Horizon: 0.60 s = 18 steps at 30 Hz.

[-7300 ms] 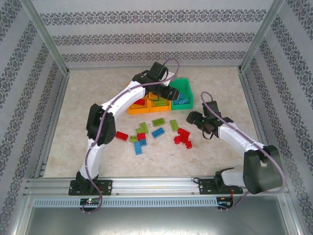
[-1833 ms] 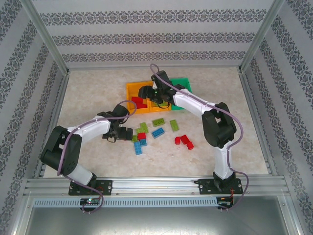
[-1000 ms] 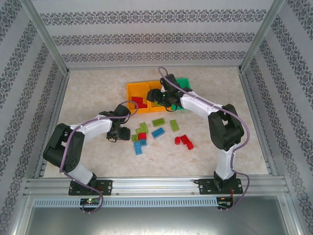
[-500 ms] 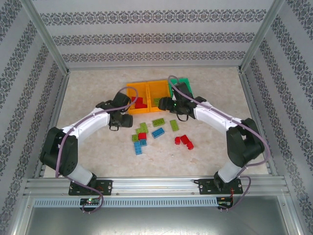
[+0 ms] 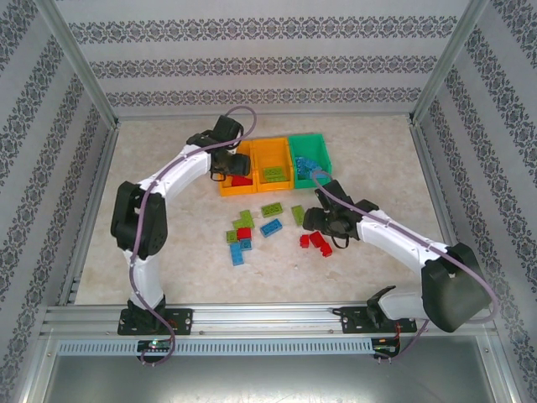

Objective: Sort the legos into containers by color

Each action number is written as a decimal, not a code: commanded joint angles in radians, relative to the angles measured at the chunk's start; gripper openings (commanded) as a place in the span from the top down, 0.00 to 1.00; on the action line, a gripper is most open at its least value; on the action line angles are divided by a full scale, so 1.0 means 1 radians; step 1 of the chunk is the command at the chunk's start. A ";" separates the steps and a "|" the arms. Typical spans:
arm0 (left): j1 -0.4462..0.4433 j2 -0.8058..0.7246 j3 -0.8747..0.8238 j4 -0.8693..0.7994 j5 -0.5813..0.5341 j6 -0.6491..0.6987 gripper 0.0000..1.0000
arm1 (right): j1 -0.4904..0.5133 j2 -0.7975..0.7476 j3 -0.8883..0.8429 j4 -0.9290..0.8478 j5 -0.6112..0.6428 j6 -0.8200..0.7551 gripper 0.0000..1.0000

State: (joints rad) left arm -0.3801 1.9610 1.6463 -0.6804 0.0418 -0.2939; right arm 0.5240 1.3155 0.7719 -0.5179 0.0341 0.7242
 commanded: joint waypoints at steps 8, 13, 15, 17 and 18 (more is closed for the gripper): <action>0.030 0.082 0.112 -0.061 0.029 0.020 0.30 | 0.078 -0.023 -0.063 -0.148 0.036 0.043 0.27; 0.030 0.058 0.074 -0.044 0.050 0.017 0.21 | 0.082 -0.014 -0.077 -0.171 0.043 0.051 0.29; 0.030 0.038 0.048 -0.028 0.070 0.018 0.19 | 0.086 -0.016 -0.088 -0.167 0.034 0.042 0.31; 0.030 0.022 0.030 -0.018 0.075 0.020 0.17 | 0.092 -0.020 -0.095 -0.160 0.027 0.031 0.32; 0.030 0.017 0.025 -0.016 0.074 0.017 0.15 | 0.094 -0.019 -0.097 -0.157 0.026 0.024 0.32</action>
State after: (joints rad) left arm -0.3576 2.0281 1.6951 -0.7036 0.0952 -0.2886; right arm 0.6025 1.3037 0.6933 -0.6544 0.0448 0.7567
